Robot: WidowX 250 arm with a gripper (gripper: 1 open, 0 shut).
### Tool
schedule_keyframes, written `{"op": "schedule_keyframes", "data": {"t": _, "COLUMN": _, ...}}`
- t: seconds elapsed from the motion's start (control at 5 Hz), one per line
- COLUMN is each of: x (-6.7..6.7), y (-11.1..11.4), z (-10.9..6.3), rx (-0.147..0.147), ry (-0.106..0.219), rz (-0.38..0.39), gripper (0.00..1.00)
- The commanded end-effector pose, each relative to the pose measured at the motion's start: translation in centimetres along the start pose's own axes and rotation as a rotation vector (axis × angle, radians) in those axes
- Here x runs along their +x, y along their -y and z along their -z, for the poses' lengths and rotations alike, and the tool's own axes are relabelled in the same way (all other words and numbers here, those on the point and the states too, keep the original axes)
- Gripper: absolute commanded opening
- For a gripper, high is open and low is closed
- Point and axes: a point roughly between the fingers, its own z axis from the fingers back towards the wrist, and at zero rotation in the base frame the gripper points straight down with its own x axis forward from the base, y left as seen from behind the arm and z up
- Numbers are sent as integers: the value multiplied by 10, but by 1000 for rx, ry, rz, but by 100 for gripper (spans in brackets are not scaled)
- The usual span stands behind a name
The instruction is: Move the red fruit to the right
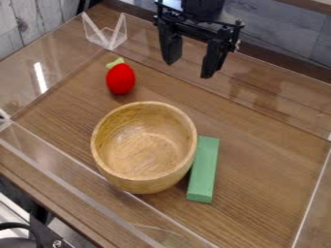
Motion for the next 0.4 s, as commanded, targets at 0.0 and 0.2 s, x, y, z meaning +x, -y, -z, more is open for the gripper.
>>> {"op": "schedule_keyframes", "data": {"t": 0.0, "x": -1, "y": -10, "z": 7, "rx": -2, "ry": -7, "rz": -13, "gripper": 100}}
{"op": "schedule_keyframes", "data": {"t": 0.2, "x": -5, "y": -41, "z": 10, "rx": -2, "ry": 19, "rz": -49, "gripper": 100}}
